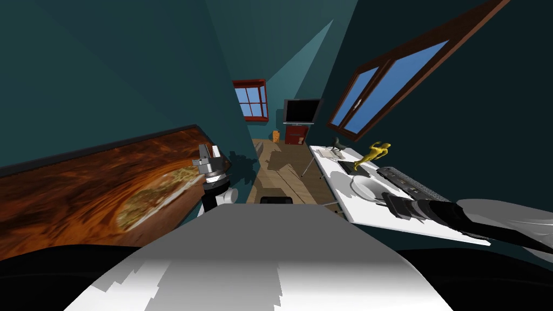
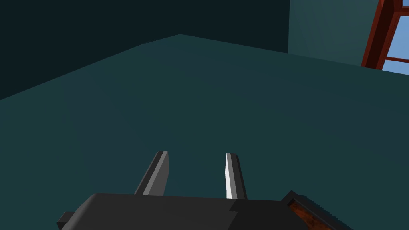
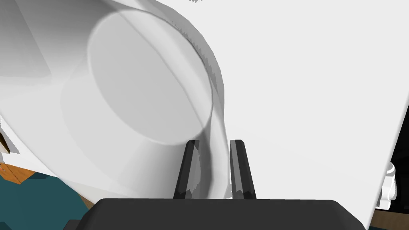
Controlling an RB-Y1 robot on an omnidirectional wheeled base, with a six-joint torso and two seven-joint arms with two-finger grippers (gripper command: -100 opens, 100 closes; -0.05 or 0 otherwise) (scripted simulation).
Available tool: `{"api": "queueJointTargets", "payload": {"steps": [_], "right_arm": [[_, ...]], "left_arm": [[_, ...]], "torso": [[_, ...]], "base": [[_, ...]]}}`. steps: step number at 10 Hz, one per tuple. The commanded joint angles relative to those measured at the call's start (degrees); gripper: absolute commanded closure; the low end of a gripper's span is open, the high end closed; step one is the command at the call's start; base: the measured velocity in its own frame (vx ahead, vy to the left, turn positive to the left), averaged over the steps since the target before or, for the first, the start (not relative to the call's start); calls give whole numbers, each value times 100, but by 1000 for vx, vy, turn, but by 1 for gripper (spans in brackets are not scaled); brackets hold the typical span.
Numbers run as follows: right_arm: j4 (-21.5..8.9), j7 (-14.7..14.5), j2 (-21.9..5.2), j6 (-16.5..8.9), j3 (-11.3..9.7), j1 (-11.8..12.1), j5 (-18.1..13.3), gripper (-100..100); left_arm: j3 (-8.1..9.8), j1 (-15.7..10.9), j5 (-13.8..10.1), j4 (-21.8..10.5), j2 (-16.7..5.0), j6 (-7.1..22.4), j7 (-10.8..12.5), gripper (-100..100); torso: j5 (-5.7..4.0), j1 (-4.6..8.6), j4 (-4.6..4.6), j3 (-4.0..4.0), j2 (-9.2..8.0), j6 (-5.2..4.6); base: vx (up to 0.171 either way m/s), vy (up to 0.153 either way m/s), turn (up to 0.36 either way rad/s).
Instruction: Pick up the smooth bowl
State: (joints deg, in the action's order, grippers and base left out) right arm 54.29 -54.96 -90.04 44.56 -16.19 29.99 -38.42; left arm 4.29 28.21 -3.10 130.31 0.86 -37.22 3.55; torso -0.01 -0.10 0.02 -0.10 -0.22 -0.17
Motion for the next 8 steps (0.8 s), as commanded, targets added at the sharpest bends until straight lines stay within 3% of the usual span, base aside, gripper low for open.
{"api": "queueJointTargets", "payload": {"steps": [1,2,3,4,5,6,7,8], "right_arm": [[286,286,-58,-142,286,224,-195,100],[413,322,-58,-142,310,224,-195,100],[627,535,-166,-381,587,563,-430,100],[805,664,-166,-381,764,607,-529,100],[995,737,-166,-381,770,607,-529,100],[1001,737,-166,-381,770,607,-529,100],[1337,1032,-275,-620,1078,988,-777,100],[1493,1153,-275,-620,1231,990,-864,100]], "left_arm": [[0,0,0,0,0,0,0,0],[0,0,0,0,0,0,0,0],[0,0,0,0,0,0,0,0],[0,0,0,0,0,0,0,0],[0,0,0,0,0,0,0,0],[0,0,0,0,0,0,0,0],[0,0,0,0,0,0,0,0],[0,0,0,0,0,0,0,0]], "torso": [[0,0,0,0,0,0],[-1,1,1,0,1,4],[0,-7,0,2,5,7],[6,-1,0,0,1,2],[7,-3,3,-1,1,10],[7,-16,3,0,5,15],[2,-17,3,5,14,23],[6,-10,3,4,13,21]], "base": [[-30,-33,-25],[-15,-21,5],[-25,-39,-35],[-32,-45,-35],[-17,-26,5],[0,0,0],[-18,-26,-32],[-26,-39,-29]]}}
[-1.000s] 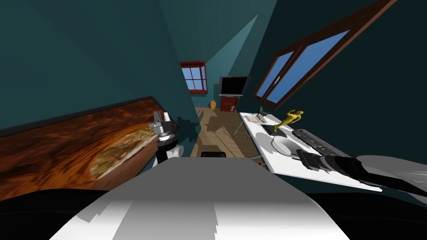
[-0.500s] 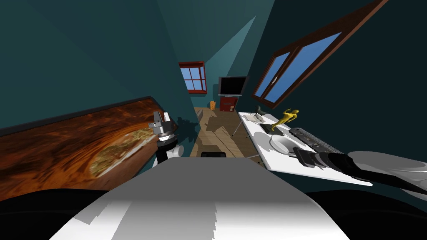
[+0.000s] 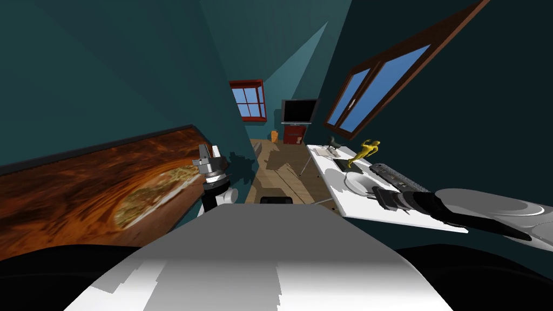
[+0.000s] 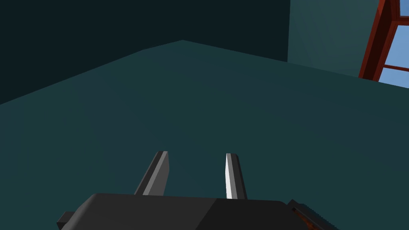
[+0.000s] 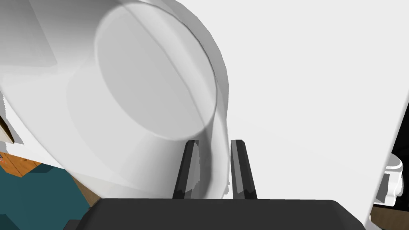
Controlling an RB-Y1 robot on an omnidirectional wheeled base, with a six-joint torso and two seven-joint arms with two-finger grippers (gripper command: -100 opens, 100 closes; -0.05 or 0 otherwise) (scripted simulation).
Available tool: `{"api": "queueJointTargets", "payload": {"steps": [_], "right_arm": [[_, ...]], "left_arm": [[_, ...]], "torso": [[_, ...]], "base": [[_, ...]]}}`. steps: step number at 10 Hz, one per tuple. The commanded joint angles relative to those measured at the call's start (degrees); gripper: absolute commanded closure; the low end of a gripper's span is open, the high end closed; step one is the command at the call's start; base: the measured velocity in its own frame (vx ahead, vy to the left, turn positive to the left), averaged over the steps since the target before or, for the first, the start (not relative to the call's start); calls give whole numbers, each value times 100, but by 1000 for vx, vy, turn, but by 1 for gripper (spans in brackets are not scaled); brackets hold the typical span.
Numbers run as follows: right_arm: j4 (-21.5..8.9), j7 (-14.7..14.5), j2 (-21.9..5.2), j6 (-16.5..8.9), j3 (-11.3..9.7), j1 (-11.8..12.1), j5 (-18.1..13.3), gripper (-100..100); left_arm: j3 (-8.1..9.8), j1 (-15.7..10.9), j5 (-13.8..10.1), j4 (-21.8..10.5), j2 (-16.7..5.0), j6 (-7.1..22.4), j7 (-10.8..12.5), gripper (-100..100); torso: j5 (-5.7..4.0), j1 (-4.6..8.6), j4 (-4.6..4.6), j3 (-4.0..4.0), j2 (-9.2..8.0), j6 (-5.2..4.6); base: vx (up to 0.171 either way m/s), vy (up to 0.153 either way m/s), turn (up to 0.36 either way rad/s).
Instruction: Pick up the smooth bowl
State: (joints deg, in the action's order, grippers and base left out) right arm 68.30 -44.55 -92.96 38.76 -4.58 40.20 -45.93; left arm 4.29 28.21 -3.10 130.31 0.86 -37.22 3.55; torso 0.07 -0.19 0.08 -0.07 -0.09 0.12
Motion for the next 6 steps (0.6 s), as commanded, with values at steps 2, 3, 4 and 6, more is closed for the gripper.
{"api": "queueJointTargets", "payload": {"steps": [2,3,4,6], "right_arm": [[495,460,-92,-280,482,351,-439,100],[589,527,-92,-280,530,351,-448,100],[677,527,-92,-280,530,351,-448,100],[1016,916,-201,-519,945,733,-782,100]], "left_arm": [[0,0,0,0,0,0,0,0],[0,0,0,0,0,0,0,0],[0,0,0,0,0,0,0,0],[0,0,0,0,0,0,0,0]], "torso": [[3,3,1,-3,-6,-4],[4,1,3,-4,-5,0],[7,-11,4,-3,-2,5],[18,-18,7,-6,-6,2]], "base": [[-36,-47,-22],[-16,-26,-3],[-6,-7,10],[-26,-32,-29]]}}
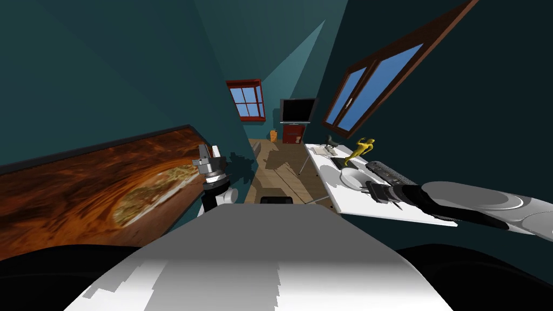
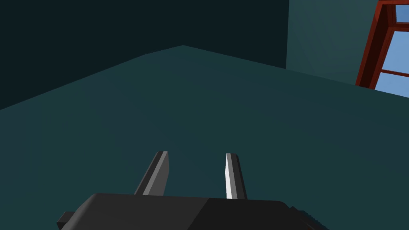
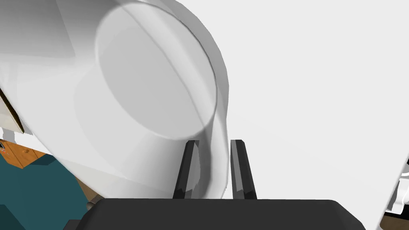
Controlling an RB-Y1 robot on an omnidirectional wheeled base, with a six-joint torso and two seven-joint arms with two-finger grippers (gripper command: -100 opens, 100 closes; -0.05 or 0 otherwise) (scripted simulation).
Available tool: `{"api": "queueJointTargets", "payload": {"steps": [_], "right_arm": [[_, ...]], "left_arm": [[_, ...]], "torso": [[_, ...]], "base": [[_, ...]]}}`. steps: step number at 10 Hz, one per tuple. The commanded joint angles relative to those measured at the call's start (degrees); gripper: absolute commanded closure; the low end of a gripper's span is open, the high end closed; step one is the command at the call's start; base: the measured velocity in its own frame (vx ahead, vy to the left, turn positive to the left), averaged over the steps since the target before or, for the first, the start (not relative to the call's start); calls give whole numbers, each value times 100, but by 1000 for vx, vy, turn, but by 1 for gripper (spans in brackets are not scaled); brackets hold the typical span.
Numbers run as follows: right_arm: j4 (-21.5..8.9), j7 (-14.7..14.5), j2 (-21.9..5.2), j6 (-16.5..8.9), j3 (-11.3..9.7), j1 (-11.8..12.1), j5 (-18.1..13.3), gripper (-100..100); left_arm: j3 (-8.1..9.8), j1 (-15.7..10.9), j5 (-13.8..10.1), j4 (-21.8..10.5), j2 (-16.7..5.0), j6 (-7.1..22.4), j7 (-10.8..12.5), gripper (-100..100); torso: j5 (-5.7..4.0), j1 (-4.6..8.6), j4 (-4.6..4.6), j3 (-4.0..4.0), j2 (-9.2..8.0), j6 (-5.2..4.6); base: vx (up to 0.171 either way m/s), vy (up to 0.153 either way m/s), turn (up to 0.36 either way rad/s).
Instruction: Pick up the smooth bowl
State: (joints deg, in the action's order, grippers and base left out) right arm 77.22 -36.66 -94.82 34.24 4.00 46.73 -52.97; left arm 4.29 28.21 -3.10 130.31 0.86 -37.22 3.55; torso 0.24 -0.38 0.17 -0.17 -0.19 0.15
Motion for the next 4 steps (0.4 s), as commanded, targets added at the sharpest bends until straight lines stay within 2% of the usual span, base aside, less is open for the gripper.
{"api": "queueJointTargets", "payload": {"steps": [1,3,4], "right_arm": [[286,154,-14,-67,133,81,-79,100],[253,124,-1,-48,107,56,-76,100],[269,129,-1,-51,113,62,-77,0]], "left_arm": [[0,0,0,0,0,0,0,0],[0,0,0,0,0,0,0,0],[0,0,0,0,0,0,0,0]], "torso": [[0,0,0,0,0,0],[3,-14,1,2,6,2],[6,-16,2,1,5,-1]], "base": [[-14,-22,-6],[-1,-3,6],[0,0,0]]}}
